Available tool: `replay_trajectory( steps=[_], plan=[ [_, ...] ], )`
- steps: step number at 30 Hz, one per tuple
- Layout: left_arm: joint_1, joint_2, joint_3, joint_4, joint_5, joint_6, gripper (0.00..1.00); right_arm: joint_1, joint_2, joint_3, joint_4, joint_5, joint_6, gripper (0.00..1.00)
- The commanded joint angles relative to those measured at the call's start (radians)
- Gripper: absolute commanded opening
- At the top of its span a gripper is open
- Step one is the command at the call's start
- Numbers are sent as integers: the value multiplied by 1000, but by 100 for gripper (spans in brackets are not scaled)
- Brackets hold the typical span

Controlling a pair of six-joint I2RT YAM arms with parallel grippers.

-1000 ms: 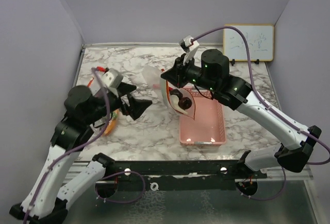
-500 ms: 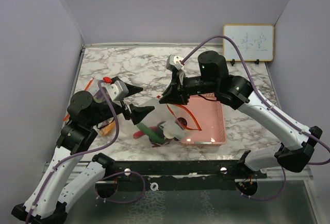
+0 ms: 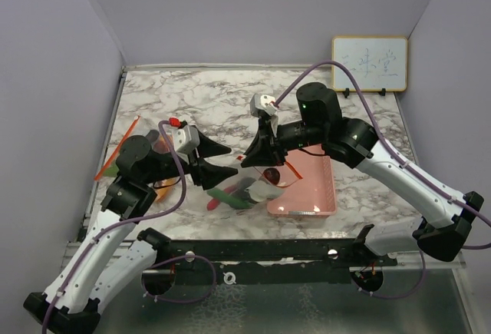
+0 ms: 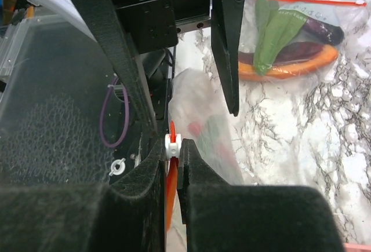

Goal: Place the food in the zip-top bag and seal the zipper
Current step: Zip the zipper food storage bag at the center of the board.

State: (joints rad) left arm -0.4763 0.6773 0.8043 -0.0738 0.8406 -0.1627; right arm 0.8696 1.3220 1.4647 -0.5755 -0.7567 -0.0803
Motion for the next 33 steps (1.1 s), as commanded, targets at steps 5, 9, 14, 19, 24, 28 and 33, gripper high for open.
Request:
replay_trajectory(
  steps=[5,9,14,19,24,28,33],
  plan=[
    [-1,67,-16,100,62,-73,43,3,6,-4,47,-16,12,2],
    [-5,108,-24,104,85,-89,19,3,4,-16,60,-15,16,2],
    [-8,132,-17,91,89,-90,0,3,6,-25,62,7,19,2],
    [-8,110,-21,45,69,-55,0,3,2,-57,39,82,-6,6],
    [-8,70,-76,46,18,-75,0,4,-40,-142,95,153,-21,24],
    [-9,68,-82,42,18,-78,0,3,-63,-159,149,116,-18,31],
    [-9,67,-77,45,15,-79,0,3,-66,-162,206,115,-12,42]
  ],
)
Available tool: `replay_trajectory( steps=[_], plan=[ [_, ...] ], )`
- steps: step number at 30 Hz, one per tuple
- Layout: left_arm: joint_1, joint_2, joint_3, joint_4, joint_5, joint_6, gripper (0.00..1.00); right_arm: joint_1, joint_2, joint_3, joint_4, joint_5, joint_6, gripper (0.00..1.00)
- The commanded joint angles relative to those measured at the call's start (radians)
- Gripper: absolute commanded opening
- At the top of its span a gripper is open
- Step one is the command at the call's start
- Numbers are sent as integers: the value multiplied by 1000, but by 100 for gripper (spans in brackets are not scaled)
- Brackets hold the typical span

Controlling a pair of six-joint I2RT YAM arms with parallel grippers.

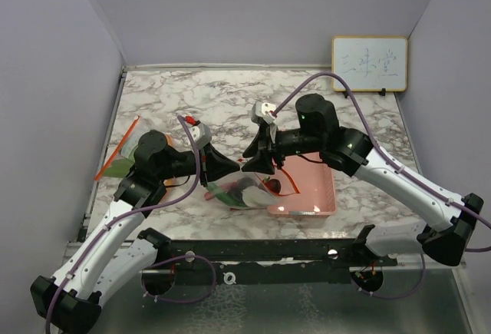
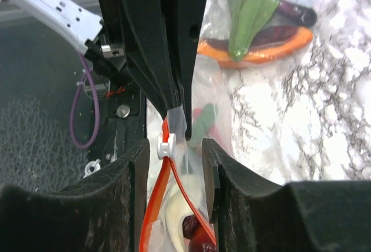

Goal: Place the food in the zip-top bag and seal the zipper
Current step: Zip the zipper food storage bag at the center of the board.

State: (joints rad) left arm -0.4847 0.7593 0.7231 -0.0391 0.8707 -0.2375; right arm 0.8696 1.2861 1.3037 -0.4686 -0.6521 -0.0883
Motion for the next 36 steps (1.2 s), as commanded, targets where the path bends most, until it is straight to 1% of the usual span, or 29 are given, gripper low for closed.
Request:
replay_trajectory(
  steps=[1,4,7,9,10,12,13,15,17,25,29,32,36],
  plan=[
    [0,-15,4,10,-17,-4,0,3,-29,0,105,5,-3,42],
    [0,-13,6,7,-18,-5,0,2,-23,6,113,-58,-2,40],
    [0,-13,7,7,-20,-5,0,3,-15,12,97,-89,5,29],
    [0,-15,7,6,-24,-5,0,3,-8,15,76,-92,5,27],
    [0,-14,7,8,-27,-6,0,3,-6,13,67,-88,8,23],
    [-1,-19,7,8,-37,-5,0,3,-3,12,48,-88,12,7],
    [0,-19,7,8,-44,-5,0,3,-5,10,39,-92,14,3],
    [0,-23,7,9,-53,-7,0,3,-11,7,22,-97,18,2],
    [0,-24,9,11,-62,-10,0,3,-23,-4,9,-71,23,2],
    [0,-50,4,18,-108,-19,0,3,-77,-71,-33,197,44,2],
    [0,-71,16,-4,-129,-12,0,3,-99,-110,-27,270,59,2],
    [0,-76,10,7,-100,-7,0,3,-114,-113,17,220,76,2],
    [0,-49,-28,90,-34,-17,0,3,-91,-72,76,60,90,2]
  ],
)
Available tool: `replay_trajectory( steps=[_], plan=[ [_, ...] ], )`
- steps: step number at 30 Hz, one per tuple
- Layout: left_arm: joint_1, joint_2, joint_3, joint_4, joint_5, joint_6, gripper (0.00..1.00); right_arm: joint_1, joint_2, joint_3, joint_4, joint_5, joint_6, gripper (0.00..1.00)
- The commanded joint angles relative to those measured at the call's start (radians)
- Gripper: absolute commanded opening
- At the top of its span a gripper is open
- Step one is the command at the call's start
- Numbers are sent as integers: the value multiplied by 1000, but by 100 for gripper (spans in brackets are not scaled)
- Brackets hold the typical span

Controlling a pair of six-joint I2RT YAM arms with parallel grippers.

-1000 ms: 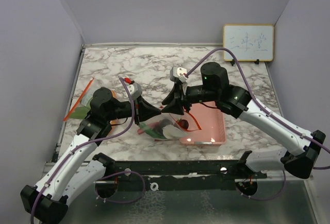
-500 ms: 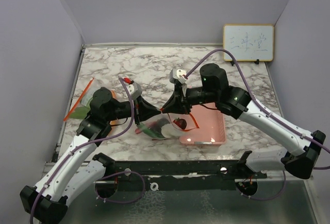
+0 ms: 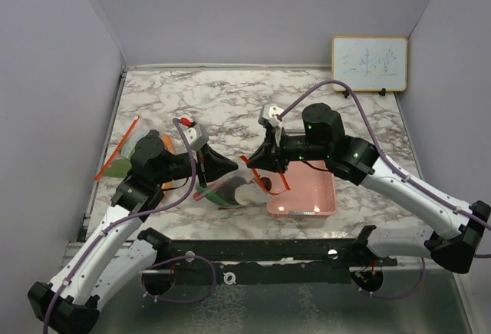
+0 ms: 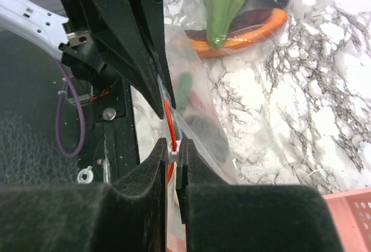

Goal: Place the food in the zip-top bag and seal the zipper
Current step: Zip the zipper food storage bag at the center of the board.

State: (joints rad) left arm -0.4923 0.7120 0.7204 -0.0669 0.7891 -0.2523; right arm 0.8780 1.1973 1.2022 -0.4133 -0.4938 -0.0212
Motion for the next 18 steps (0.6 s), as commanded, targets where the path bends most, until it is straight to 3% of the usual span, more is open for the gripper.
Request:
replay_trajectory(
  steps=[1,6,14,18],
  plan=[
    [7,9,-29,135,61,-2,0,-5,29,55,19,-139,26,2],
    [8,51,29,108,29,29,0,-5,157,159,-68,-189,2,2],
    [8,-71,64,21,-435,11,0,-5,53,8,-27,-64,20,2],
    [8,-132,35,41,-534,-7,0,-6,8,-16,-52,-14,15,2]
  ],
)
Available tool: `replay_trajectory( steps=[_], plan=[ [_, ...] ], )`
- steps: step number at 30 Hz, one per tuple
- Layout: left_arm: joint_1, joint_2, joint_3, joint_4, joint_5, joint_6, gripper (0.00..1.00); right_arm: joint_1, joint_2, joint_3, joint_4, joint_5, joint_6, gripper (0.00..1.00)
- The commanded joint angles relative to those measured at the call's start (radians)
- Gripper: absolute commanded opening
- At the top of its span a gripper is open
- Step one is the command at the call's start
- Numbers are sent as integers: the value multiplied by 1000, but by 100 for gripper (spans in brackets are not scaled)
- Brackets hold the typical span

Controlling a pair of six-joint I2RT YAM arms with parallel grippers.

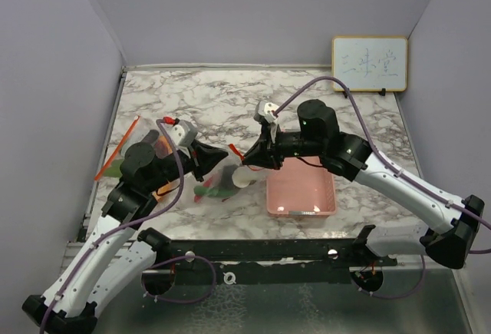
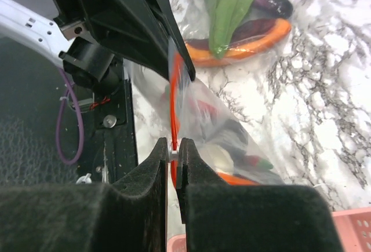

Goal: Place the food in the zip-top bag and seal the zipper
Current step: Zip the zipper food storage bag at the center of the board.

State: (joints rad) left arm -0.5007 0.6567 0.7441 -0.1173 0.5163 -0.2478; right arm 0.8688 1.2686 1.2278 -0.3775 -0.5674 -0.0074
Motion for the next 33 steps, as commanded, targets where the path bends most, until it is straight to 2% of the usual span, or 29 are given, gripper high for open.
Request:
replay_trajectory(
  steps=[1,8,16,19,25,26,28,31,32,33],
  plan=[
    [16,-84,6,95,-275,-17,0,4,-70,-47,-92,77,3,2],
    [16,-164,-9,56,-492,-37,0,2,-80,-94,-84,199,14,2],
    [16,-237,8,-56,-838,-61,0,-3,-74,-157,-80,256,45,2],
    [16,-236,5,-78,-881,-71,0,-4,-78,-176,-111,313,56,2],
    [15,-223,-22,-51,-861,-102,0,-4,-76,-179,-159,448,80,4],
    [16,-216,-26,-42,-848,-107,0,-4,-79,-176,-153,457,85,16],
    [16,-195,-30,-22,-804,-115,0,-4,-88,-166,-121,478,115,50],
    [16,-120,3,-50,-737,-131,0,-4,-95,-148,-66,474,178,91],
    [17,-89,24,-73,-717,-129,0,-4,-87,-135,-62,482,194,99],
    [16,-56,48,-97,-705,-128,0,-4,-75,-120,-66,488,205,100]
  ],
)
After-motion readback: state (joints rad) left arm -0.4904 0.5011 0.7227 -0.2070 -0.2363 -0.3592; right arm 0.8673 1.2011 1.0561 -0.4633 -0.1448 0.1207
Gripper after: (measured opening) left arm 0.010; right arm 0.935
